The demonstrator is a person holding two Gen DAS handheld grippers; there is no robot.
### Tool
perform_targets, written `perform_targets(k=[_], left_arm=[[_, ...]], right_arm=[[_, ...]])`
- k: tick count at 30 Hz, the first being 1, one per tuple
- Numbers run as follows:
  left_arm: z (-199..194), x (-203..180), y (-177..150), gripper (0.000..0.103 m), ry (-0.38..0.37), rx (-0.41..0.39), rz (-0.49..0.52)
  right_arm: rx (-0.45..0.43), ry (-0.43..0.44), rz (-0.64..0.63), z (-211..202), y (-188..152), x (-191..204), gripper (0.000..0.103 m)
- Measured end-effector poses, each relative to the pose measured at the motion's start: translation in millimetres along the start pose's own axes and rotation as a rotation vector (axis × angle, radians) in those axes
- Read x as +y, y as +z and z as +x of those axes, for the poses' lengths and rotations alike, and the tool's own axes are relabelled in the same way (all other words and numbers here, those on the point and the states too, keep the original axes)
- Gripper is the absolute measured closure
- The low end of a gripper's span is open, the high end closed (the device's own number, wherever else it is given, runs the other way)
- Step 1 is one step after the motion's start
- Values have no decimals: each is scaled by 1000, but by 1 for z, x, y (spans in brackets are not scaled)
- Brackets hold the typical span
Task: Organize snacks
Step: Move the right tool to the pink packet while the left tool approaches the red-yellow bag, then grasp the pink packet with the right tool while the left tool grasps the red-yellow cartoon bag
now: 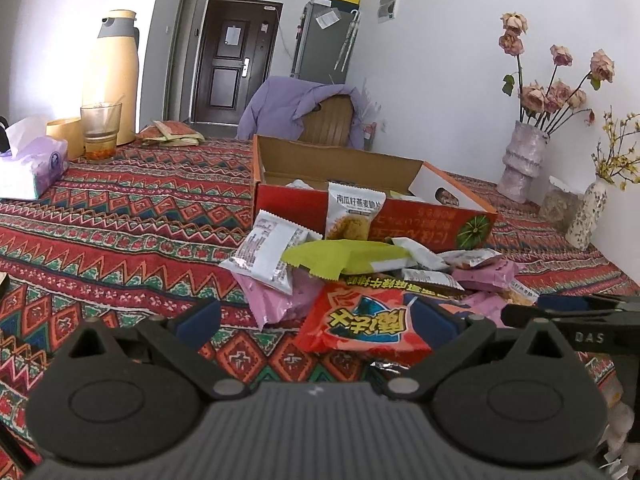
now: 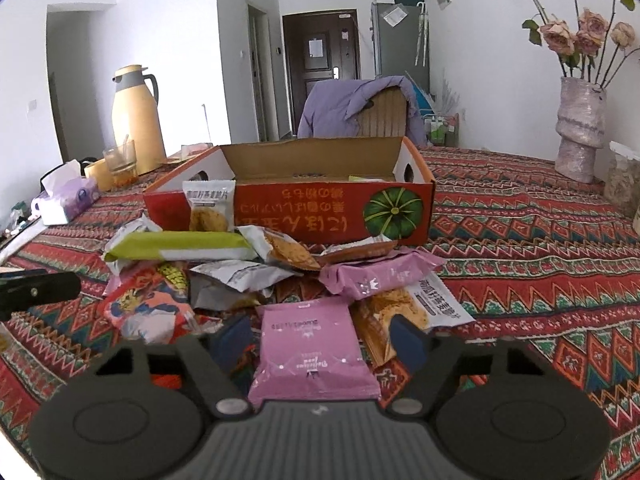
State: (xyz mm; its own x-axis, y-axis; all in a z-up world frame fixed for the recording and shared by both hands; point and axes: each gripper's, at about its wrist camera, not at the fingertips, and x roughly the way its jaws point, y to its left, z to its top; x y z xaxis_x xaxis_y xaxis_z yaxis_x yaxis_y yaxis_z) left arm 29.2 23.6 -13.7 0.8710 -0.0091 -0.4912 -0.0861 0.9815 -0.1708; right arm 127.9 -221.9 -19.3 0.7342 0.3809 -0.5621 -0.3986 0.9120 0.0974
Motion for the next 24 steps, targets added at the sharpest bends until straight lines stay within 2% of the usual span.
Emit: perform_targets(k=[3, 8, 14, 24], left_arm=[[0, 0, 0, 0, 1, 1, -2], [2, 1, 0, 0, 5, 7, -4], [3, 2, 0, 0, 7, 11, -5], [7, -4, 0, 0, 12, 36, 1]], right_arm=[[12, 14, -12, 7, 3, 3, 33], [55, 3, -25, 25, 5, 7, 42], [104, -1, -41, 38, -2, 11, 41], [81, -5, -82, 34, -7, 16, 42]])
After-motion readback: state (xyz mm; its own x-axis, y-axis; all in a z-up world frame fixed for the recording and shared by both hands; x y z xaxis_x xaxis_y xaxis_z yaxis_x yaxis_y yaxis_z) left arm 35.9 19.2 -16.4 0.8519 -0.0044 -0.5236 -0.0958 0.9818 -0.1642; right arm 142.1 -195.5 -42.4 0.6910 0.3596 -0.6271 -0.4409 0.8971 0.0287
